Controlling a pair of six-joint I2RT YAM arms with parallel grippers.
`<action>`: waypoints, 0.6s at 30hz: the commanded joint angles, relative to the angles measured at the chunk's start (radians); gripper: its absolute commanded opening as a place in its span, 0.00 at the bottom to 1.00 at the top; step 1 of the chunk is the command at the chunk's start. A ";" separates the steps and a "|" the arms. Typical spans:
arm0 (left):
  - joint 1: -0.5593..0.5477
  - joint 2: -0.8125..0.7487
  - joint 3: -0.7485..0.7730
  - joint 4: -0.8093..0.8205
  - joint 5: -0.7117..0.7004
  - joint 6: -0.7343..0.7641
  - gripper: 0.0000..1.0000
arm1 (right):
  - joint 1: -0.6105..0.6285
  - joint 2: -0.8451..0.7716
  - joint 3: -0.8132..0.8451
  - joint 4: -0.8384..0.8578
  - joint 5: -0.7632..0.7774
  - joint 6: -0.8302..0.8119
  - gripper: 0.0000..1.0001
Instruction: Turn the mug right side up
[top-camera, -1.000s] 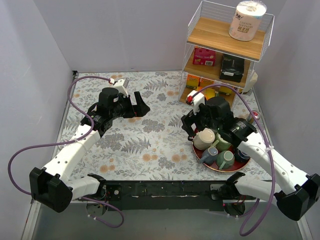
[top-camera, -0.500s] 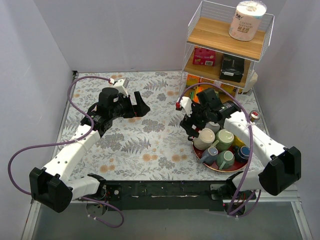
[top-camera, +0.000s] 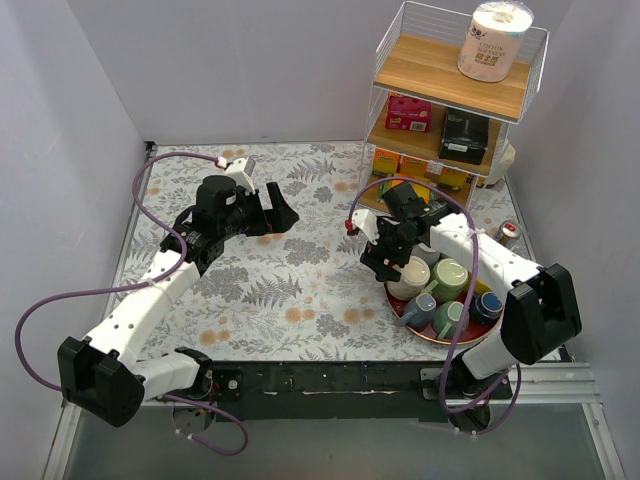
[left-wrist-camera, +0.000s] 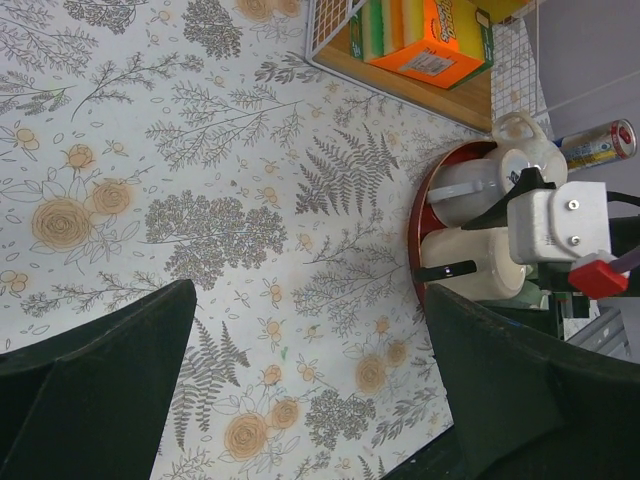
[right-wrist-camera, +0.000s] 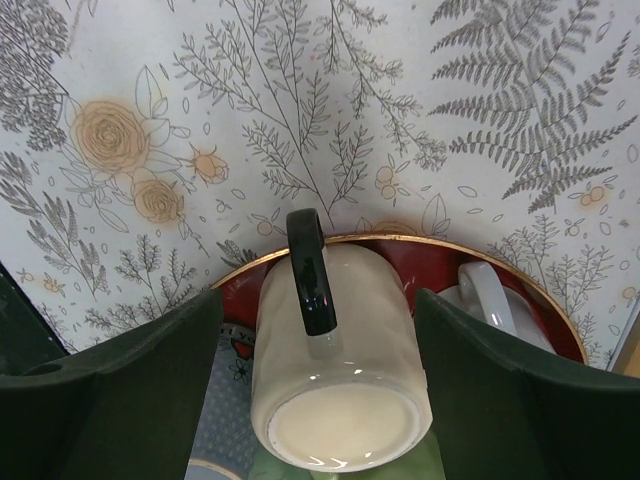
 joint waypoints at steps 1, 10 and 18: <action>0.000 -0.032 -0.011 -0.005 -0.029 -0.001 0.98 | -0.002 0.029 -0.020 -0.008 0.043 -0.055 0.83; -0.002 -0.034 -0.020 -0.006 -0.054 -0.001 0.98 | 0.001 0.041 -0.056 0.064 0.100 -0.085 0.76; 0.000 -0.037 -0.025 -0.005 -0.105 0.002 0.98 | 0.012 0.029 -0.141 0.191 0.140 -0.100 0.64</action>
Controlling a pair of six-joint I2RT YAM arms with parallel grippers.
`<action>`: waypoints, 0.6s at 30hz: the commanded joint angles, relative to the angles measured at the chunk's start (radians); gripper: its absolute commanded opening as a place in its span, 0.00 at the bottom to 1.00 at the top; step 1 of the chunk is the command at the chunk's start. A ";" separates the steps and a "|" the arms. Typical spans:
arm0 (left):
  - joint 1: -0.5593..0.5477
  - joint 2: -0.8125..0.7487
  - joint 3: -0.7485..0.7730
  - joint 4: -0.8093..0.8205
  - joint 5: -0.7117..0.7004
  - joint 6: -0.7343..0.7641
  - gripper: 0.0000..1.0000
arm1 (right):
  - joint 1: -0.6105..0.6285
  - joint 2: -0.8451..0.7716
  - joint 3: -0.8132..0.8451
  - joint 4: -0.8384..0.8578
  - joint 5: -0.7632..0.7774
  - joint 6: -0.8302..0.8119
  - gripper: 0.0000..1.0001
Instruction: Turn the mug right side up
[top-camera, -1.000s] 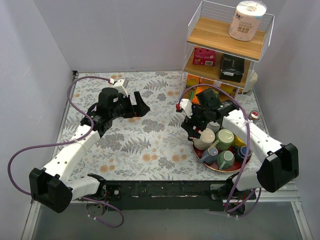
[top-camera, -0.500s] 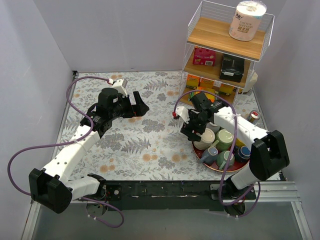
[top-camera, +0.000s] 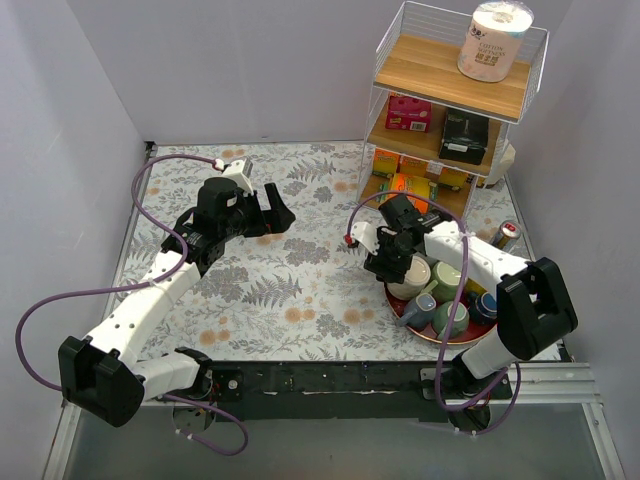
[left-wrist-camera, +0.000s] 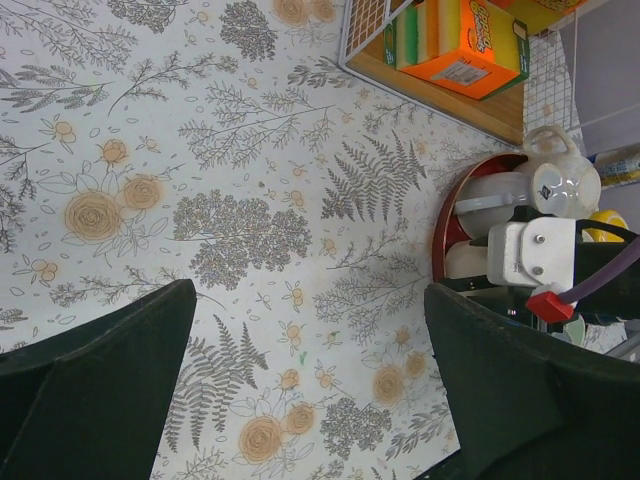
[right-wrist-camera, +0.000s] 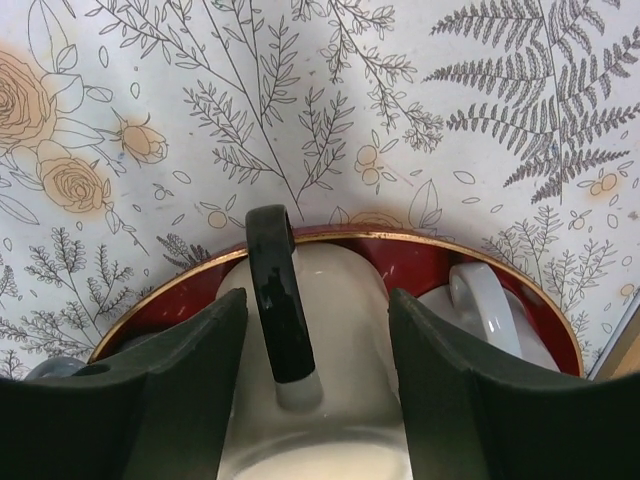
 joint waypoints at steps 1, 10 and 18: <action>-0.002 -0.037 -0.010 -0.002 -0.039 0.005 0.98 | 0.013 -0.017 -0.037 0.112 0.042 -0.024 0.59; 0.000 -0.037 -0.015 -0.004 -0.049 0.008 0.98 | 0.042 -0.014 -0.052 0.151 0.103 -0.027 0.12; 0.000 -0.031 -0.006 -0.004 -0.043 0.003 0.98 | 0.053 -0.051 -0.023 0.149 0.122 -0.037 0.01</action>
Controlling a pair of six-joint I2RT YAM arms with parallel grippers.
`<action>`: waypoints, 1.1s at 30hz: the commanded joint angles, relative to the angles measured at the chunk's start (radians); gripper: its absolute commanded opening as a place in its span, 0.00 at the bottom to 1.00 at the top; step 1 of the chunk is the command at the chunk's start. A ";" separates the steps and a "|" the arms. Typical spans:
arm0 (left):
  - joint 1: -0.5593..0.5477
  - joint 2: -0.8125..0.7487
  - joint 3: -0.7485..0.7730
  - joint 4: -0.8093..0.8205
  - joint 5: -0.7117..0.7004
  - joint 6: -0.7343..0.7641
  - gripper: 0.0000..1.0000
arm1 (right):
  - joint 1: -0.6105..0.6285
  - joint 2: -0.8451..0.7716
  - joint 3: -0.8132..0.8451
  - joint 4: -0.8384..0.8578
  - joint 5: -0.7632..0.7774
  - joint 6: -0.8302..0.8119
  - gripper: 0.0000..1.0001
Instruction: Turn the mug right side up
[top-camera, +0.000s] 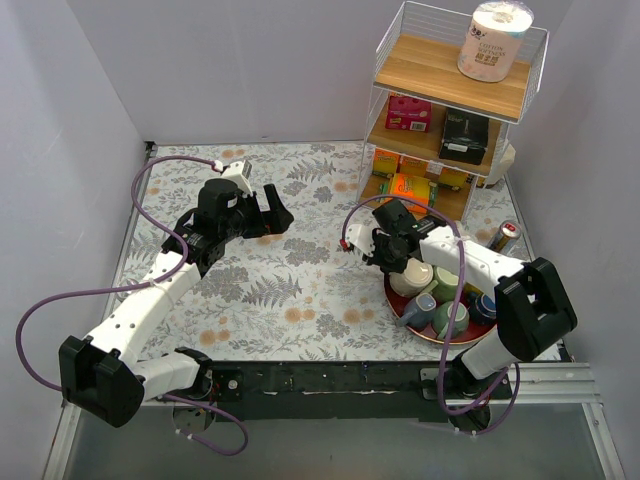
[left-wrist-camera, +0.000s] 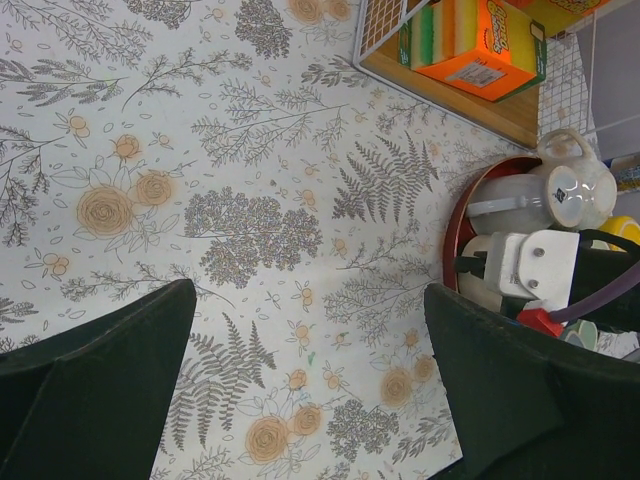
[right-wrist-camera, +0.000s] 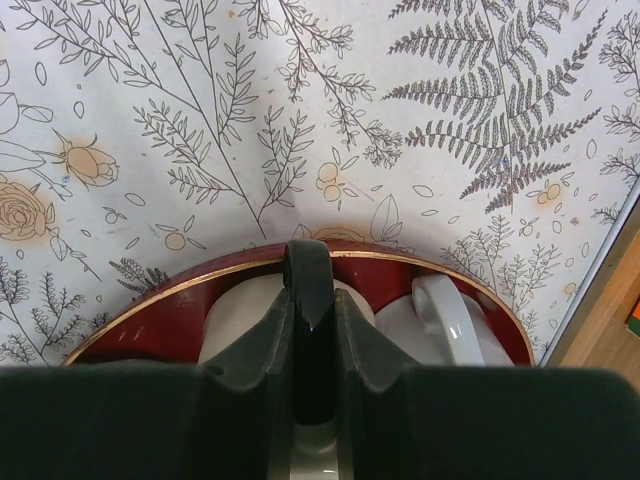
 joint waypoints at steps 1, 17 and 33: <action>0.000 -0.028 0.007 -0.004 -0.009 0.001 0.98 | 0.005 -0.052 0.035 0.032 0.017 -0.023 0.01; 0.000 -0.026 0.050 0.022 0.086 -0.056 0.98 | 0.007 -0.336 0.090 0.125 -0.083 0.095 0.01; -0.002 0.115 0.232 0.059 0.409 -0.399 0.98 | 0.076 -0.525 -0.175 0.878 -0.230 0.622 0.01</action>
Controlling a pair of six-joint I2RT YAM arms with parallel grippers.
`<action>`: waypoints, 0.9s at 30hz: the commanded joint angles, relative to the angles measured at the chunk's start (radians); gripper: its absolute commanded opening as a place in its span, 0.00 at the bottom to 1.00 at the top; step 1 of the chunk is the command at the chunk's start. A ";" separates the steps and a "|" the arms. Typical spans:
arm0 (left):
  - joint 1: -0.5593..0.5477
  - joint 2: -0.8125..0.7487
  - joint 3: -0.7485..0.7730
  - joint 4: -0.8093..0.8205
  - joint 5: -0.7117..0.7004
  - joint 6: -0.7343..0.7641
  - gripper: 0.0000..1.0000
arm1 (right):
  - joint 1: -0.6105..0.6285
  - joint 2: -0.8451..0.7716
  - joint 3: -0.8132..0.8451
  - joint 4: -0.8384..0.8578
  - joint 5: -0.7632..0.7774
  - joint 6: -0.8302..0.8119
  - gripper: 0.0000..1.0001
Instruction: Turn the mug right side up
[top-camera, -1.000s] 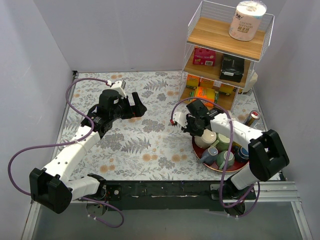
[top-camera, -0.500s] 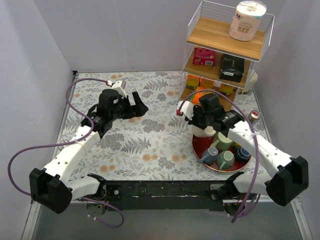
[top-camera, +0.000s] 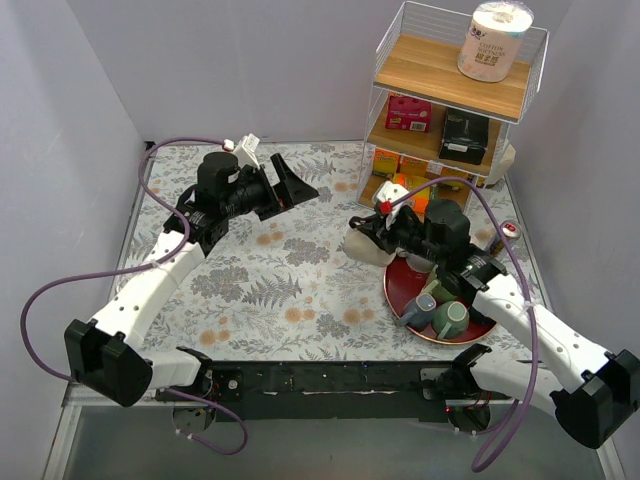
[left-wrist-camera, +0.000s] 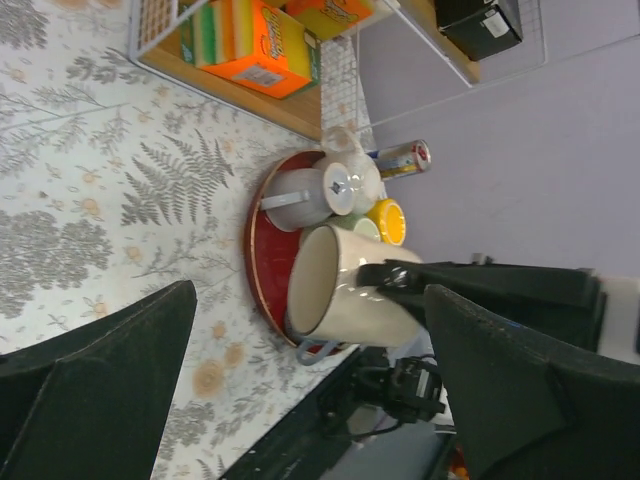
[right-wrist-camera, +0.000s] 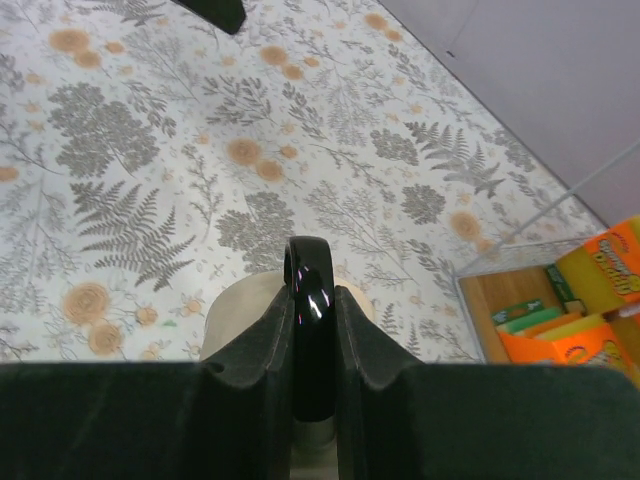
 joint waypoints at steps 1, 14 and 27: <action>-0.002 0.024 0.057 0.021 0.123 -0.135 0.98 | 0.059 0.002 -0.061 0.367 0.006 0.170 0.01; -0.002 0.088 0.127 -0.115 0.180 -0.291 0.98 | 0.262 0.133 -0.133 0.737 0.360 0.043 0.01; -0.014 0.168 0.178 -0.311 0.021 -0.295 0.85 | 0.394 0.343 -0.134 0.944 0.602 -0.236 0.01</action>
